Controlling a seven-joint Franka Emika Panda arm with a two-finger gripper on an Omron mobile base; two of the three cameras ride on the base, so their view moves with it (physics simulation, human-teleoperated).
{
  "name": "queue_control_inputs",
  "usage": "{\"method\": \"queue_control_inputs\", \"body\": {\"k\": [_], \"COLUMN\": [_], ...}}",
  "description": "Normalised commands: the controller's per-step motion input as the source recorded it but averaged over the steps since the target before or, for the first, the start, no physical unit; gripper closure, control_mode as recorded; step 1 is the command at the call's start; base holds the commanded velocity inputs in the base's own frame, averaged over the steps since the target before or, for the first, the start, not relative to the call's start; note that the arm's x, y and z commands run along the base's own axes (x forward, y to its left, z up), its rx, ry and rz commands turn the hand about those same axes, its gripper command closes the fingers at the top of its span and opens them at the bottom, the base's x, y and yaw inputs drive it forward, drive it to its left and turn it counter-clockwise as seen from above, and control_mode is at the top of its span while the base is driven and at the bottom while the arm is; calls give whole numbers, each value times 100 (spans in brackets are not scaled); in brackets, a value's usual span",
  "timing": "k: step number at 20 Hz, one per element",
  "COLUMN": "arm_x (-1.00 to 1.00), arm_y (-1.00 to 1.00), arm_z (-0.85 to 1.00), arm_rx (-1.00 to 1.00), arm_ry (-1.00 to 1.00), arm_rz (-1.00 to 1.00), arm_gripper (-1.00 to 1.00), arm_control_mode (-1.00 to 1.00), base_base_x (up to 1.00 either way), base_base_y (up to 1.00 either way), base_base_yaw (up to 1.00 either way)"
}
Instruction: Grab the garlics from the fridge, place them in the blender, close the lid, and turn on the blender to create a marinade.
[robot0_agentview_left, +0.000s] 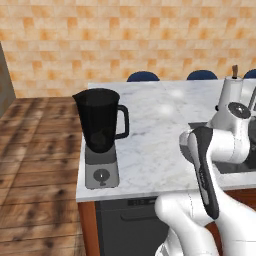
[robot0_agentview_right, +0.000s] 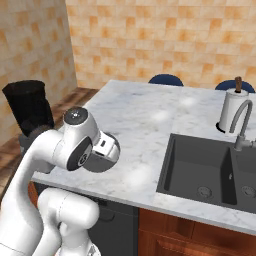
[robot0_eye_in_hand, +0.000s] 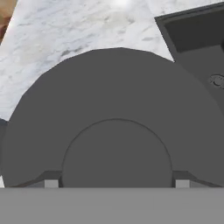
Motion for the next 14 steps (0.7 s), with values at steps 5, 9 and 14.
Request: {"method": "queue_control_inputs", "body": {"k": [5,9,14], "arm_x": [-32,-13,-2], "arm_y": [26,55,67], "arm_z": [100,100,100], "arm_rx": [0,-1,-4], "arm_ry": [-7,-2,0], "arm_rz": [3,4,6], "arm_gripper": [100,100,100], "arm_control_mode": [-100,-100,-100], "base_base_x": [0,0,0], "base_base_y": [0,0,0], "base_base_yaw": [0,0,0]}}
